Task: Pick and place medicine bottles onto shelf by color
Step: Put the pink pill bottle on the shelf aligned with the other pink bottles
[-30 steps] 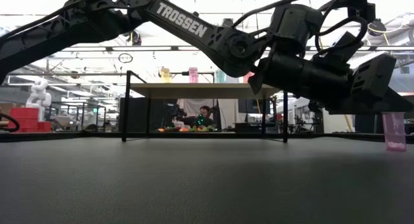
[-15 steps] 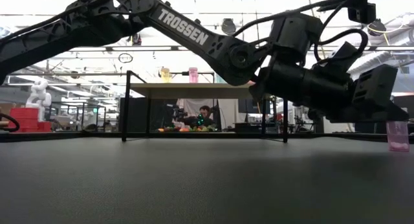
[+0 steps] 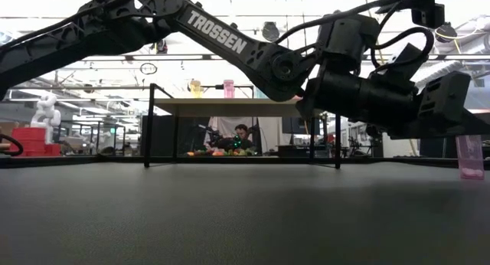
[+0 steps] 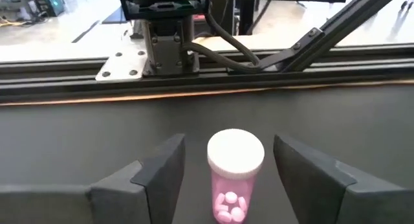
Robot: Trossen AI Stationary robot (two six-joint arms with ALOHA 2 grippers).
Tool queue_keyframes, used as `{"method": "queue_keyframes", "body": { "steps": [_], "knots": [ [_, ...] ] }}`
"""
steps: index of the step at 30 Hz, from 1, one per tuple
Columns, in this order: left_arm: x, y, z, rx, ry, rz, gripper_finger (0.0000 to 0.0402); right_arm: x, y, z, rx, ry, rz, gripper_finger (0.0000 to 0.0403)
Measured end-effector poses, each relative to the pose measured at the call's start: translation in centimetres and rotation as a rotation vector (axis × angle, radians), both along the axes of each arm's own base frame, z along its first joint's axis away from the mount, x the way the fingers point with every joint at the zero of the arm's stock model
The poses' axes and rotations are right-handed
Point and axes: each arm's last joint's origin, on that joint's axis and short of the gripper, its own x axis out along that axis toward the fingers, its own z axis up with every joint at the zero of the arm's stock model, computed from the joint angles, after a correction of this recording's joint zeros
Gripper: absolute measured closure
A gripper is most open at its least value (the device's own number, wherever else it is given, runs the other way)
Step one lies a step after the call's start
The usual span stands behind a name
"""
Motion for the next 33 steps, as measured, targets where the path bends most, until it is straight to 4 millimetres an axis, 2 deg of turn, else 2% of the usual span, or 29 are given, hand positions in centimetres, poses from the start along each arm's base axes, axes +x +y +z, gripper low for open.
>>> {"method": "queue_keyframes", "body": {
  "steps": [13, 23, 27, 33],
  "knots": [
    [0.0, -0.1, 0.0, -0.003, 0.002, -0.022, 0.0263, 0.0, 0.0, 0.0, -0.001, 0.001, 0.000, 0.0250],
    [0.0, 0.1, 0.1, -0.027, 0.004, -0.013, 0.0270, 0.0, 0.0, 0.0, -0.005, 0.001, 0.002, 0.0250],
    [-0.2, 0.5, 2.1, -0.082, 0.007, 0.017, 0.0270, -0.1, 0.0, 0.0, -0.007, -0.001, 0.003, 0.0250],
    [-1.1, 0.7, 8.0, -0.038, -0.003, 0.072, 0.0270, -0.8, -0.2, 0.3, -0.013, -0.030, 0.003, 0.0250]
  ]
}}
